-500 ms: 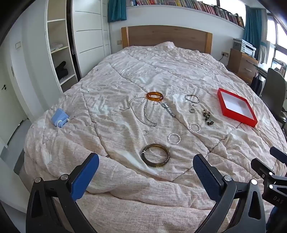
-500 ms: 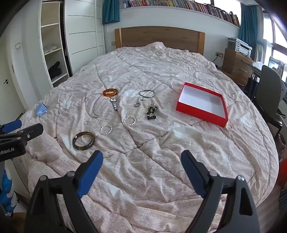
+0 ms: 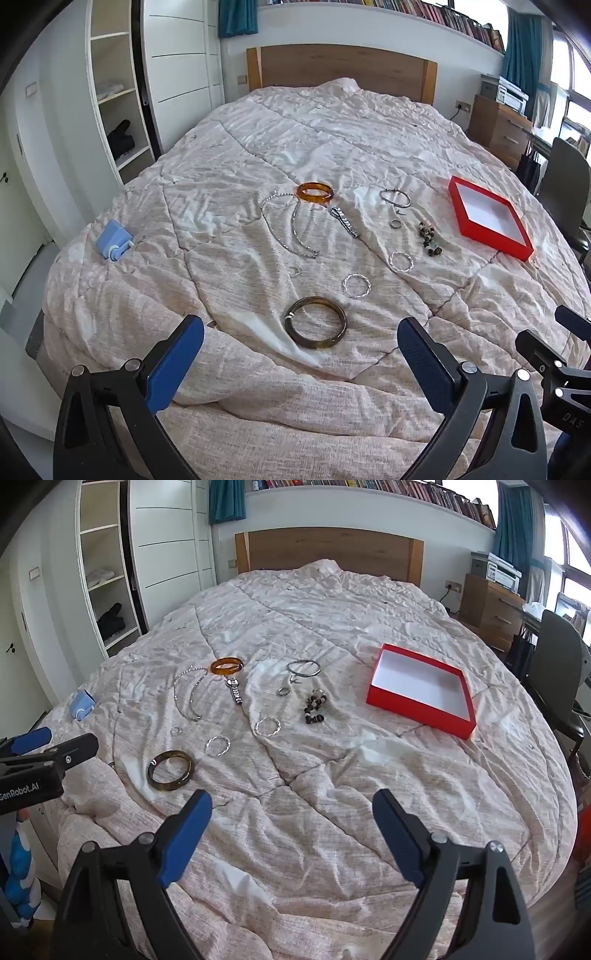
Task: Organize jewelry
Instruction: 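Move both tools toward the jewelry on the quilt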
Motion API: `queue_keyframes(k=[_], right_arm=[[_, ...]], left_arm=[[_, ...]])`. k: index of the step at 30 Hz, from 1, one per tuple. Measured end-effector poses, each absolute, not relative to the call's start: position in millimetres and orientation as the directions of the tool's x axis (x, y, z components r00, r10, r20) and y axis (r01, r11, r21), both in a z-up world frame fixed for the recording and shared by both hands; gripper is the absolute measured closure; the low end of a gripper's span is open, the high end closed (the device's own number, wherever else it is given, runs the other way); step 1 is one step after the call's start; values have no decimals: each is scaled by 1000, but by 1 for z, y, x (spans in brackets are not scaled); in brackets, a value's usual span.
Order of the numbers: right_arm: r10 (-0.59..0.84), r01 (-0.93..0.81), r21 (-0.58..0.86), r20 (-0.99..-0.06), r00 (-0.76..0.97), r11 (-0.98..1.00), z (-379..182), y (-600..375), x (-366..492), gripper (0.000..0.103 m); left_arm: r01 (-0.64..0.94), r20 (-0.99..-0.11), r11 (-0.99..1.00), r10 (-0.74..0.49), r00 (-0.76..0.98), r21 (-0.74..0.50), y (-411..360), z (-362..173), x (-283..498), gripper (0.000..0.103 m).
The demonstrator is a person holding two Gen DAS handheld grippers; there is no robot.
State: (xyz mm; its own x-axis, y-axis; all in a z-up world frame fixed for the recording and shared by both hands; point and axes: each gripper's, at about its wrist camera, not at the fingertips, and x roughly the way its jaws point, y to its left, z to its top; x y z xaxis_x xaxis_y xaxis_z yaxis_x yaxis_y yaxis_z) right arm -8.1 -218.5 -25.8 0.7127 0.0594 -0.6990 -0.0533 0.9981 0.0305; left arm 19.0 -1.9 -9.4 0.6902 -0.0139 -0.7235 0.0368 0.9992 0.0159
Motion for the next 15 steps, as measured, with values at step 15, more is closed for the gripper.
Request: queue_keyframes(k=[15], right_arm=[[61,-42,44,-707,704,998,-29,-219,1,14]], left_arm=[[36,-739,999,-2,674,31,-5,-17,35,0]])
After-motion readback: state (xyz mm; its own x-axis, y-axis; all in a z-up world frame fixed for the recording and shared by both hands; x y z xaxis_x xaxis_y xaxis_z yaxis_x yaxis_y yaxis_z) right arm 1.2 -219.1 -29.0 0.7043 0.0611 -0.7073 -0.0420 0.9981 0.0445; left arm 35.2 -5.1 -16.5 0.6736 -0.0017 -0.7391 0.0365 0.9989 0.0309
